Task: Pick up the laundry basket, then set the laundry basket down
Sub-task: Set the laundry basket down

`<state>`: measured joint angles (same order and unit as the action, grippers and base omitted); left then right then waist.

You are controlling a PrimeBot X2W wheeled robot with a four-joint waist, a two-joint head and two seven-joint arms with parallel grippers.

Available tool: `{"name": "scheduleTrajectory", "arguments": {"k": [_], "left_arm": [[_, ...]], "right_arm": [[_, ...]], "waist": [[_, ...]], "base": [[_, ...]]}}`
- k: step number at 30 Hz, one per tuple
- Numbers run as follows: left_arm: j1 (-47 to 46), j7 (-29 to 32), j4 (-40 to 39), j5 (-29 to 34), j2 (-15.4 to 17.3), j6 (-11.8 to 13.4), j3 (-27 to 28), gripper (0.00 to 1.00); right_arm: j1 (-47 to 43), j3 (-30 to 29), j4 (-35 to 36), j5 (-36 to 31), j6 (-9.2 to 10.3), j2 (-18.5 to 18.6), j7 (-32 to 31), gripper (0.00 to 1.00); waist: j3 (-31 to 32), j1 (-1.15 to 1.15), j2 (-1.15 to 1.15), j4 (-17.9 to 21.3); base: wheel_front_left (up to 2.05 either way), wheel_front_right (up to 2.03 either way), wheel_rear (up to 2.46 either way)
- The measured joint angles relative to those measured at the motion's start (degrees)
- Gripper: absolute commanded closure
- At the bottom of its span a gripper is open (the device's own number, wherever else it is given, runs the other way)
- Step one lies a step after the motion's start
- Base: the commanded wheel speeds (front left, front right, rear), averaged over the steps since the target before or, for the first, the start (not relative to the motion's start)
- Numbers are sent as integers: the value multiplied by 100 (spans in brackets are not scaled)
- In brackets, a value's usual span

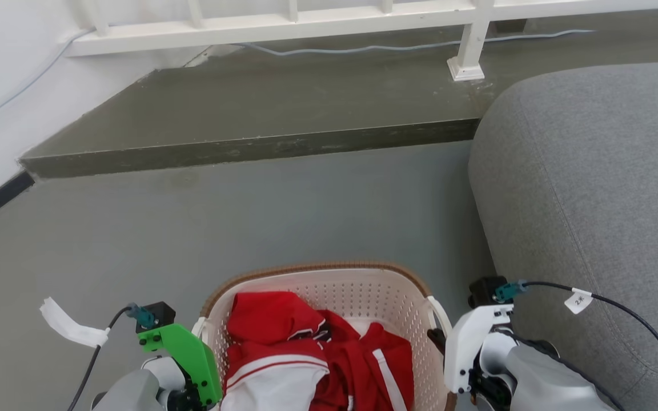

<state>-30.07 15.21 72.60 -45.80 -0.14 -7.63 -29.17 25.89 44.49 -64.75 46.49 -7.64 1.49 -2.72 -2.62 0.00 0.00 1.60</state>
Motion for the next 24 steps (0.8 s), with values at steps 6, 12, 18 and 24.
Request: {"name": "scheduleTrajectory", "arguments": {"k": [6, 12, 18, 24], "left_arm": [[-25, -192, -58, 1, 19, 0, -8, 100], [-157, -383, -104, 13, 29, 0, -30, 100], [-370, -624, -192, 67, 30, 0, -30, 100], [-622, -858, -282, 119, 29, 8, -32, 100]], "right_arm": [[136, 20, 2, -1, 0, 2, 99, 100], [275, 38, 9, -3, -1, 24, 248, 100], [548, 35, 10, -14, -2, 80, 438, 100], [804, 11, 8, -40, -8, 136, 657, 100]], "waist": [[-120, 0, 0, 2], [-332, 0, 0, 8], [-636, 0, 0, 16], [-1033, 0, 0, 18]], "base": [[0, 0, 0], [0, 0, 0], [0, 0, 0], [0, 0, 0]]}}
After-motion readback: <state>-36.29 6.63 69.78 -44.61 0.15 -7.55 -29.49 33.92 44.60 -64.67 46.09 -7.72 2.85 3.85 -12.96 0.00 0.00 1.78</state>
